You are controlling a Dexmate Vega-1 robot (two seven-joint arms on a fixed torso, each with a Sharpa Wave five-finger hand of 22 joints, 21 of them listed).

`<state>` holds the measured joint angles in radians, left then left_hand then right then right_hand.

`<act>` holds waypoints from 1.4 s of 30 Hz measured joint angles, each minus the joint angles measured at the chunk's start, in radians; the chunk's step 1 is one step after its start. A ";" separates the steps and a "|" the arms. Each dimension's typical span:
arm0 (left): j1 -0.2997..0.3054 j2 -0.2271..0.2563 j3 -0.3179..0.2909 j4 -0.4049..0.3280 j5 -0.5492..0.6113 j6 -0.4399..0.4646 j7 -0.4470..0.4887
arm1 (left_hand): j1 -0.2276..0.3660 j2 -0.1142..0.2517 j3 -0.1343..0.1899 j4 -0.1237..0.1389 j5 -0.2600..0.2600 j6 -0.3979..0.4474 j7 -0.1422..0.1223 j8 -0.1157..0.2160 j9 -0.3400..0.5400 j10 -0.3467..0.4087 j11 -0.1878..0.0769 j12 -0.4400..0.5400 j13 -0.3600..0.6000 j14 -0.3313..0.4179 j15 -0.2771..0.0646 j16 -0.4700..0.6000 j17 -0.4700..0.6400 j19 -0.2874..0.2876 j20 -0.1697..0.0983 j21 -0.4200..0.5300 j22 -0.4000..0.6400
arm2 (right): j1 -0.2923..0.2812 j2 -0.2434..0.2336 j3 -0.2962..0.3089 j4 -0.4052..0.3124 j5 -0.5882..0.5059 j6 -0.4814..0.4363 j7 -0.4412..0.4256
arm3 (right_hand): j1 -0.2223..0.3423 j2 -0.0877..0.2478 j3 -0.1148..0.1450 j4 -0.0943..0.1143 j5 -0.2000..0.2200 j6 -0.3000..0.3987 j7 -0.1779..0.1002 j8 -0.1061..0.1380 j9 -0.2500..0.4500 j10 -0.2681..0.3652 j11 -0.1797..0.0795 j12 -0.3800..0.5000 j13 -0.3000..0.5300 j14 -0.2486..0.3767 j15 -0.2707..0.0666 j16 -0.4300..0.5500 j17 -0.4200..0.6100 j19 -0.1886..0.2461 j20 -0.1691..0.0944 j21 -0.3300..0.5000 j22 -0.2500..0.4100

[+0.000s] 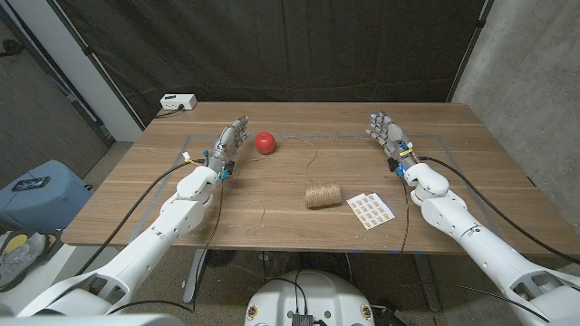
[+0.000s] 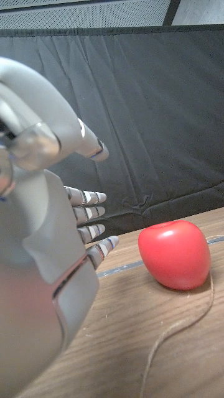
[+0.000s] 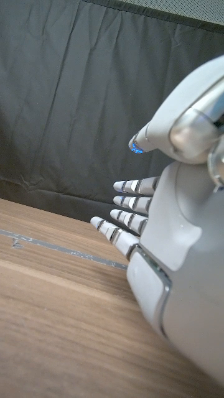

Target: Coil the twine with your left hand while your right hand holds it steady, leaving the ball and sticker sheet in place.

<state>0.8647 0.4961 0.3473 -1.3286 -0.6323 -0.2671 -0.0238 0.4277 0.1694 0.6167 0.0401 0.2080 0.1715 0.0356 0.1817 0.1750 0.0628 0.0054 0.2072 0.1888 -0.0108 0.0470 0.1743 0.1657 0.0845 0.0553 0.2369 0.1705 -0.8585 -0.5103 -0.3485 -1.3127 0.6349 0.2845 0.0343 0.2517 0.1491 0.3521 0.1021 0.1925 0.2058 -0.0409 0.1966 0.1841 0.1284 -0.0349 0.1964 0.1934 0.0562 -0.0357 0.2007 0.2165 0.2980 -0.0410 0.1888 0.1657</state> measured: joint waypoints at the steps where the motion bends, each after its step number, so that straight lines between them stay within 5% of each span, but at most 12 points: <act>1: 0.004 -0.005 -0.005 -0.004 0.005 0.004 0.000 | 0.000 0.000 0.000 0.000 0.000 0.000 0.000 0.000 0.000 0.000 0.000 0.000 0.000 0.000 0.000 0.000 0.000 0.002 -0.002 0.000 0.000 | 0.000 0.000 0.001 0.000 -0.004 -0.002 0.001 | 0.000 0.000 0.000 0.000 0.000 0.000 0.000 0.000 0.000 0.000 0.000 0.000 0.000 0.000 0.000 0.000 0.000 0.000 0.000 0.000 0.000; 24: 0.027 -0.074 -0.112 -0.013 0.087 0.055 -0.075 | 0.000 0.000 0.005 -0.012 0.000 0.000 0.000 0.000 0.000 0.000 0.000 0.000 0.000 0.000 0.000 0.000 0.000 0.001 -0.002 0.000 0.000 | -0.041 0.025 0.056 -0.069 -0.105 -0.044 -0.012 | 0.004 -0.004 0.007 -0.007 0.000 0.000 0.000 0.000 0.000 0.000 0.000 0.000 0.000 0.000 0.000 0.000 -0.007 0.000 0.000 0.000 0.000; 42: 0.025 -0.113 -0.146 0.000 0.128 0.061 -0.113 | 0.000 0.000 0.004 -0.029 0.000 0.000 0.000 0.000 0.000 0.000 0.000 0.000 0.000 0.000 0.000 0.000 0.000 0.001 -0.002 -0.004 0.000 | -0.078 -0.067 0.049 -0.229 -0.235 -0.112 -0.083 | 0.030 -0.030 0.006 -0.041 0.000 0.000 0.000 0.000 0.000 0.000 0.000 0.000 0.000 0.011 0.000 0.000 -0.017 0.000 0.000 0.000 0.005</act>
<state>0.8894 0.3832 0.2012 -1.3285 -0.5043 -0.2057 -0.1364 0.4277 0.1694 0.6206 0.0108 0.2080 0.1714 0.0356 0.1816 0.1746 0.0625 0.0054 0.2070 0.1885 -0.0108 0.0466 0.1742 0.1654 0.0859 0.0536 0.2325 0.1703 -0.9363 -0.5775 -0.2999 -1.5416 0.3997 0.1726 -0.0487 0.2820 0.1188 0.3585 0.0616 0.1924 0.2056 -0.0408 0.1965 0.1838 0.1281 -0.0346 0.1964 0.1931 0.0670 -0.0358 0.2006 0.1997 0.2976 -0.0409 0.1888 0.1703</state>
